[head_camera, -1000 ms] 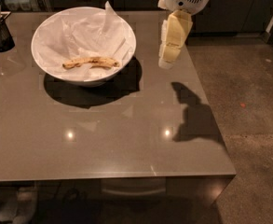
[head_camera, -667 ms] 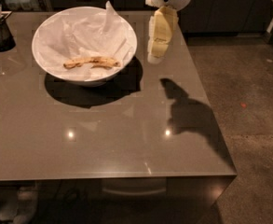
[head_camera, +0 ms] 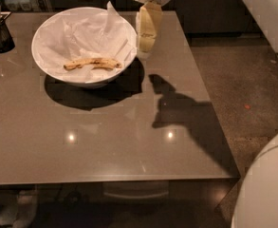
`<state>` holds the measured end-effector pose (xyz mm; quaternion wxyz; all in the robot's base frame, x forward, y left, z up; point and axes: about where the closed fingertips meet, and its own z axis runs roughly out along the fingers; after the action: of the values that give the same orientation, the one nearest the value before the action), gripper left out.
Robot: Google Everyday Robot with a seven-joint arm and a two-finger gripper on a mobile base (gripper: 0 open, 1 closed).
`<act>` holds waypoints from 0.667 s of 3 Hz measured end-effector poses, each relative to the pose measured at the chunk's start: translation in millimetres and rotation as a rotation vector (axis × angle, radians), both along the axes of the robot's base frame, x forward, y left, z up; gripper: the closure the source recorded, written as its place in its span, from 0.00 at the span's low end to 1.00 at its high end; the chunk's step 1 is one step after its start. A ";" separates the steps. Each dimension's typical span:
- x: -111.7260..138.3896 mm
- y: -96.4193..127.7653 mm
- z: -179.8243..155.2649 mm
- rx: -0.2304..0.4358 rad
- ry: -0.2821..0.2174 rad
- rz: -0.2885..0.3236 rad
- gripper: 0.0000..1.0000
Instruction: Pick banana from white bowl
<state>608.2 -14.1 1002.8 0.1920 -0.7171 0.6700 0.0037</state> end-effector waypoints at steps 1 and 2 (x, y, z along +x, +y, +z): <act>10.4 21.6 4.3 0.040 -0.016 0.044 0.00; 27.1 51.9 11.2 0.057 -0.022 0.090 0.00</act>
Offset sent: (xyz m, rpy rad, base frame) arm 0.0434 0.0890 0.0354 0.0508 0.0091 0.1718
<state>635.3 37.8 1014.0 0.2194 -0.7409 0.6344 0.0236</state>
